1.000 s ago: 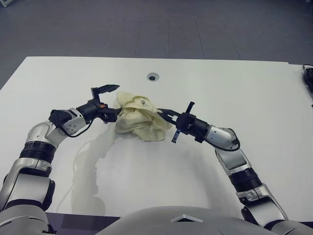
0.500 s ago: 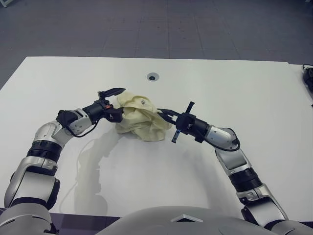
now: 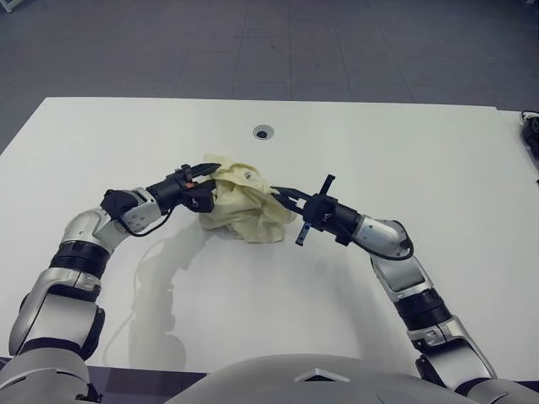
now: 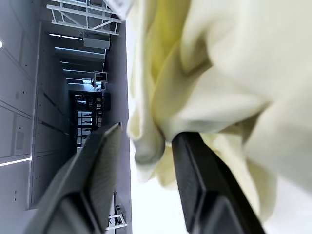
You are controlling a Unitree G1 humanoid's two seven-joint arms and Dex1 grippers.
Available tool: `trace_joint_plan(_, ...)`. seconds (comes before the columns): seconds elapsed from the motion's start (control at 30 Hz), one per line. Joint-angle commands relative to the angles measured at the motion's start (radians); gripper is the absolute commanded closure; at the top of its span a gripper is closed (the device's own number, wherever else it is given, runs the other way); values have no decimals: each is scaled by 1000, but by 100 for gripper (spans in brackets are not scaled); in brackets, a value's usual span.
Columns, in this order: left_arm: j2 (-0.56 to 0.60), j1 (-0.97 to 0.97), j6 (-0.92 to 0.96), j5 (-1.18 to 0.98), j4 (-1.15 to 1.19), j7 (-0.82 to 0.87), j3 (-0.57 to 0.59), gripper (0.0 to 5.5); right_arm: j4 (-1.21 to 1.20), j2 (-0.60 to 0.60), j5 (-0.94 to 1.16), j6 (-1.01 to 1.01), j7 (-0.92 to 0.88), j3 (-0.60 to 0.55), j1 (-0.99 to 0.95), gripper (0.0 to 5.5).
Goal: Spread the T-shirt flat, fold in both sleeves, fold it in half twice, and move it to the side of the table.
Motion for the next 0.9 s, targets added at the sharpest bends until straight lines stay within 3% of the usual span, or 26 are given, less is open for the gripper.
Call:
trace_joint_plan(0.03, 1, -15, 1, 5, 12, -9, -16, 458, -7, -5, -5, -6, 0, 2, 7, 550)
trace_joint_plan(0.2, 16, -21, -5, -7, 9, -21, -11, 538, -10, -5, -5, -6, -3, 2, 11, 550)
trace_joint_plan(0.33, 28, -19, -4, -14, 6, -30, -2, 547, -7, -4, -7, -8, -6, 2, 13, 550)
trace_joint_plan(0.37, 29, -16, -4, -23, 6, -39, 0, 511, -6, -4, -8, -9, -7, 2, 12, 550)
trace_joint_plan(0.9, 68, -22, 5, -61, -10, -73, 19, 250, 3, -3, -9, -14, -11, -3, 8, 550)
